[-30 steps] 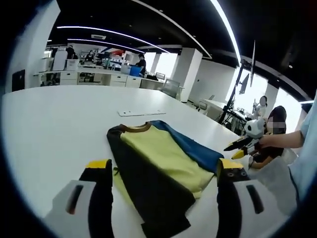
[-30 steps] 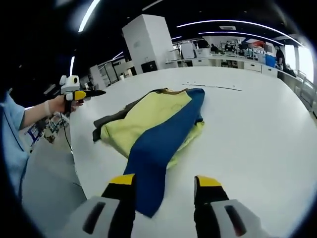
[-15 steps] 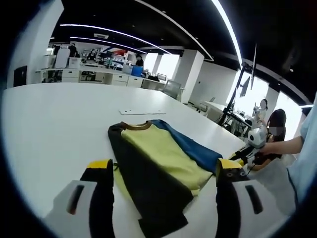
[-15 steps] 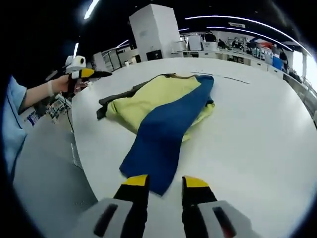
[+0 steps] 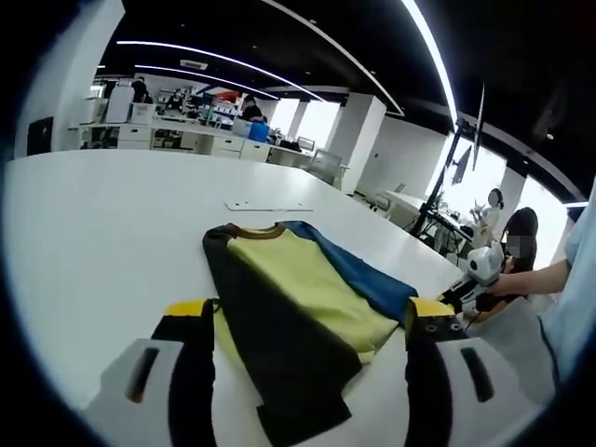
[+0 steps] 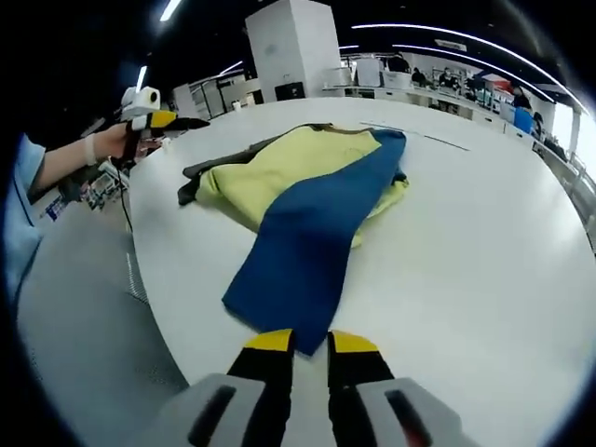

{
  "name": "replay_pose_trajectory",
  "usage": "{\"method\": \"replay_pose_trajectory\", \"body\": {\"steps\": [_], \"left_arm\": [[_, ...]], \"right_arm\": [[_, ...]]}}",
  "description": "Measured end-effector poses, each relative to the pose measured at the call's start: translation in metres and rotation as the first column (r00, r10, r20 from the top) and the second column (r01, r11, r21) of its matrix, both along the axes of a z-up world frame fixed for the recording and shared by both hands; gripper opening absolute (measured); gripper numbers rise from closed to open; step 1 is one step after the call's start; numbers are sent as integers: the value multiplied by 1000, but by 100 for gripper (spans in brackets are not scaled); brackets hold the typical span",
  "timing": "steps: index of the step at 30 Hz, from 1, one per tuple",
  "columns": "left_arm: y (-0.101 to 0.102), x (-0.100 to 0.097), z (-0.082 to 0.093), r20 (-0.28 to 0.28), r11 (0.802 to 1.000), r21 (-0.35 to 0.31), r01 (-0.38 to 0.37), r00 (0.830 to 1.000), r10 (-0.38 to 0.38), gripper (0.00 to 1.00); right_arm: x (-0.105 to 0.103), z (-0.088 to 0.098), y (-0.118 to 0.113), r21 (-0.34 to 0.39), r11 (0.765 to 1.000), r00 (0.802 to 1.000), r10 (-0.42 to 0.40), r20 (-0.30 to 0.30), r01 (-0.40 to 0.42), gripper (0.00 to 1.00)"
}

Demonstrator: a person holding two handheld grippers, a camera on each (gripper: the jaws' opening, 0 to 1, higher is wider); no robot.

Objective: Fold the garment on the visible template until the final outline fits inside the template.

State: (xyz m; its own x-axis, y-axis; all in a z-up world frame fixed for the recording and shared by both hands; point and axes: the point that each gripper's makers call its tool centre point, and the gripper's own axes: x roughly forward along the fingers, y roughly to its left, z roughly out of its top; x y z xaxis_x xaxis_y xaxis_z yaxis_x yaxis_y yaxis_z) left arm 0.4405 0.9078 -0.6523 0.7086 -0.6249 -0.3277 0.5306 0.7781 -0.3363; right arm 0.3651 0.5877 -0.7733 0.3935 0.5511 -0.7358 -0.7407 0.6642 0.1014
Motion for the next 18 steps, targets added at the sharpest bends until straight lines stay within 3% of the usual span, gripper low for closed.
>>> {"method": "replay_pose_trajectory", "body": {"steps": [5, 9, 18], "left_arm": [[1, -2, -2, -3, 1000, -9, -8, 1000, 8, 81], [1, -4, -4, -10, 1000, -6, -5, 1000, 5, 81], [6, -5, -6, -18, 1000, -9, -17, 1000, 17, 80]], "right_arm": [[-2, -2, -2, 5, 999, 999, -38, -30, 38, 0], [-1, 0, -3, 14, 999, 998, -48, -40, 48, 0], [27, 28, -24, -3, 997, 997, -75, 18, 75, 0]]}}
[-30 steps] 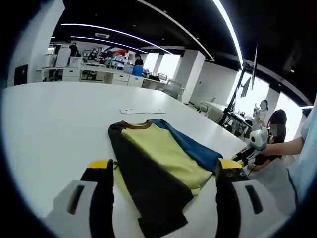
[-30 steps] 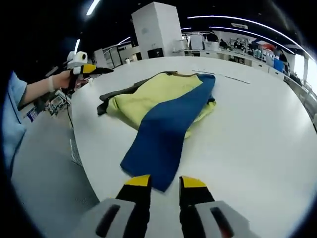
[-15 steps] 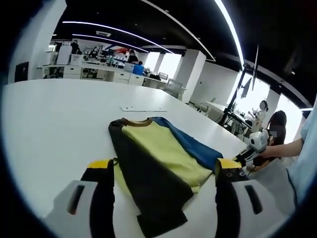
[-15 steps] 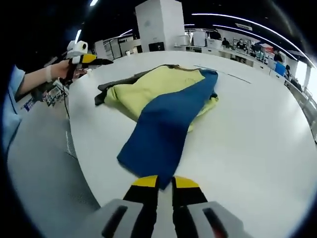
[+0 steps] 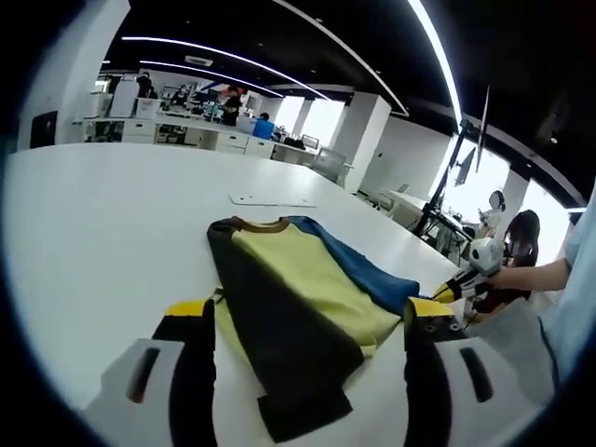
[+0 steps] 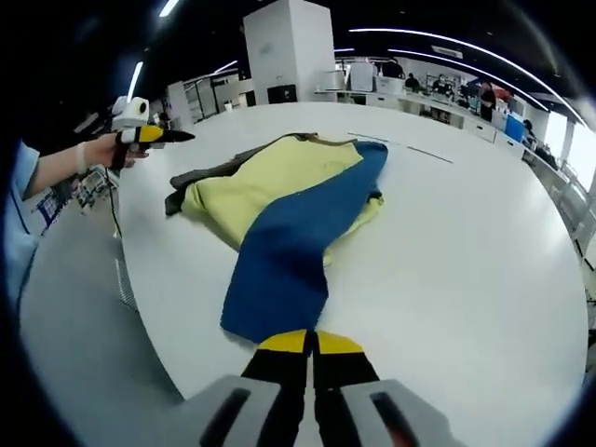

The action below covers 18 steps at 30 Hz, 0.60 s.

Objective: Fold the garment on the visible template until the final outline fits inside the template.

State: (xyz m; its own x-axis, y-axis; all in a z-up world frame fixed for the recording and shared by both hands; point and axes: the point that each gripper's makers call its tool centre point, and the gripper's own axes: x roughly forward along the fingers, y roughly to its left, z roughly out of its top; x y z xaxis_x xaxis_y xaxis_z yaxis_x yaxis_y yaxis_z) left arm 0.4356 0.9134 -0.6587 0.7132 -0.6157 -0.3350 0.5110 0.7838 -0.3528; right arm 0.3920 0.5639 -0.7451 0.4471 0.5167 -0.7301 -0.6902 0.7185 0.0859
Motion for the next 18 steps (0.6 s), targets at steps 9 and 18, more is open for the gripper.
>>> {"method": "replay_pose_trajectory", "body": {"steps": [9, 18], "left_arm": [[-1, -5, -1, -3, 1000, -23, -12, 1000, 12, 80], [4, -3, -7, -19, 999, -35, -35, 999, 34, 79]], "right_arm": [[38, 17, -40, -61, 998, 999, -26, 30, 28, 0], [74, 30, -90, -117, 989, 995, -86, 57, 92, 0]]}}
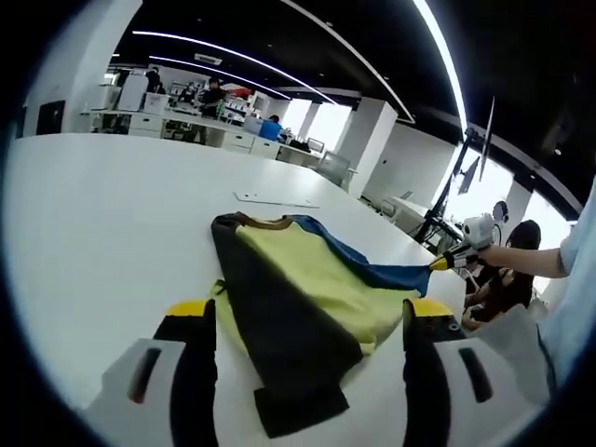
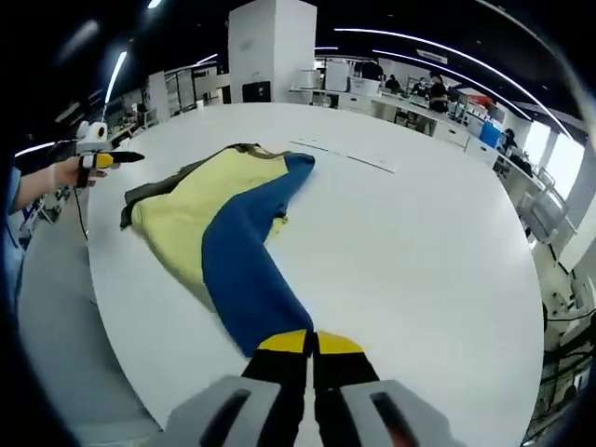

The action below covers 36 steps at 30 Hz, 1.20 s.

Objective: Fold the garment on the visible template until the final outline fits inside the template.

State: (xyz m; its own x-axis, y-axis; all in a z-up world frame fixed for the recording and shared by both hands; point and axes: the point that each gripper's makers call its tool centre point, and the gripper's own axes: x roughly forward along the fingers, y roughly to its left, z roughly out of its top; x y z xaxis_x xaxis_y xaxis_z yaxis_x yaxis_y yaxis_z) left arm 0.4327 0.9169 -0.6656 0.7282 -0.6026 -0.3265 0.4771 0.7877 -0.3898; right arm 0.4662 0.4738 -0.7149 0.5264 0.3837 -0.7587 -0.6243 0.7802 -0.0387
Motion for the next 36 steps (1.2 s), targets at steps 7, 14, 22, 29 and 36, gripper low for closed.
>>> {"method": "replay_pose_trajectory", "body": {"steps": [7, 14, 22, 29, 36], "left_arm": [[2, 5, -3, -10, 1000, -1, -9, 1000, 9, 79], [2, 11, -4, -14, 1000, -7, -21, 1000, 20, 79], [3, 18, 0, -17, 1000, -5, -15, 1000, 15, 79], [6, 22, -2, -29, 1000, 0, -18, 999, 18, 79], [10, 24, -6, -44, 999, 6, -32, 999, 32, 79]], "right_arm": [[23, 9, -38, -66, 997, 999, -43, 8, 43, 0], [47, 6, -73, -138, 987, 997, -83, -1, 82, 0], [81, -3, -101, -206, 974, 994, -106, -19, 100, 0], [112, -24, -120, -257, 960, 990, -129, -54, 111, 0], [140, -34, -142, -288, 945, 982, -177, -63, 152, 0]]}}
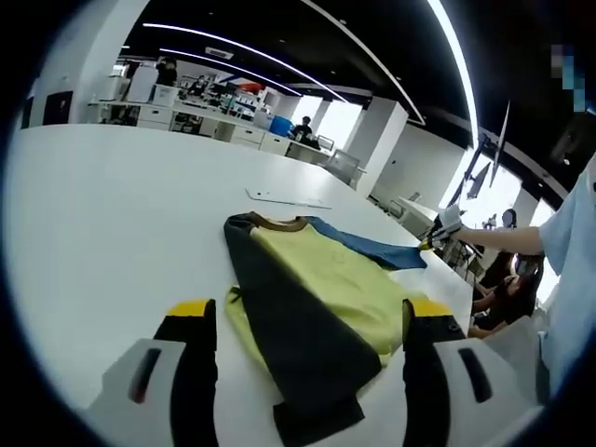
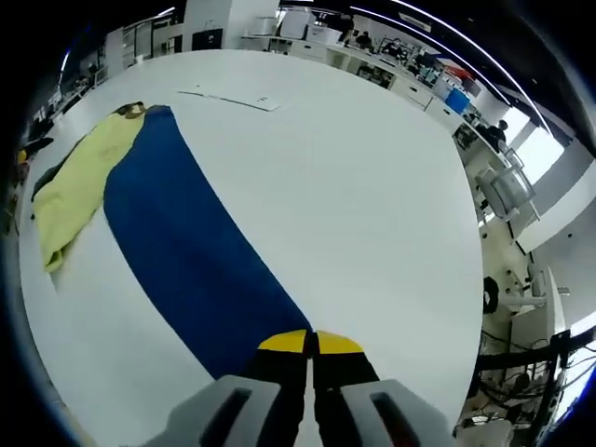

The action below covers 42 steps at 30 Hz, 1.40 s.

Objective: Fold the garment on the visible template until the final outline fits inside the template.

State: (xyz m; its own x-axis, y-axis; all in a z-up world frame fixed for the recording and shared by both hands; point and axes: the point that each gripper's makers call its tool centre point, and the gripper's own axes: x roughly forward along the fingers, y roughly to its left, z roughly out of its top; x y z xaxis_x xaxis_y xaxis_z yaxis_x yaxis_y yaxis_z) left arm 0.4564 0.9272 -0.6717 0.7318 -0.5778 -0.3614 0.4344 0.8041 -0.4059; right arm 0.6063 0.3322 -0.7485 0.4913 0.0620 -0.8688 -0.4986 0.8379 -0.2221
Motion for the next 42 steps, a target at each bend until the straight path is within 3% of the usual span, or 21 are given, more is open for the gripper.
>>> {"method": "replay_pose_trajectory", "body": {"steps": [6, 13, 18, 23, 34, 37, 40, 42], "left_arm": [[3, 2, -5, -22, 1000, -5, -6, 1000, 6, 79], [3, 6, -10, -33, 1000, 0, -6, 999, 6, 79], [2, 7, -10, -34, 1000, -7, -8, 999, 8, 79], [2, 6, -11, -40, 1000, -7, -6, 999, 6, 79], [2, 3, -13, -47, 1000, -17, -13, 999, 12, 79], [1, 2, -13, -47, 1000, -15, -10, 999, 9, 79], [1, 2, -11, -45, 1000, -21, -14, 999, 13, 79], [1, 1, -11, -44, 1000, -19, -14, 999, 13, 79]], "right_arm": [[20, -5, -10, -9, 999, 999, -47, 13, 48, 0], [20, -14, -12, -34, 999, 998, -43, -52, 41, 0], [16, -15, -9, -48, 997, 997, -55, -47, 52, 0], [30, -23, -22, -50, 997, 997, -68, -42, 66, 0], [36, -28, -27, -48, 998, 998, -51, -38, 50, 0], [38, -26, -23, 12, 998, 998, -64, -18, 64, 2], [44, -17, -22, 92, 990, 993, -110, 31, 106, 19], [44, -14, -21, 137, 984, 992, -119, 40, 112, 25]]}}
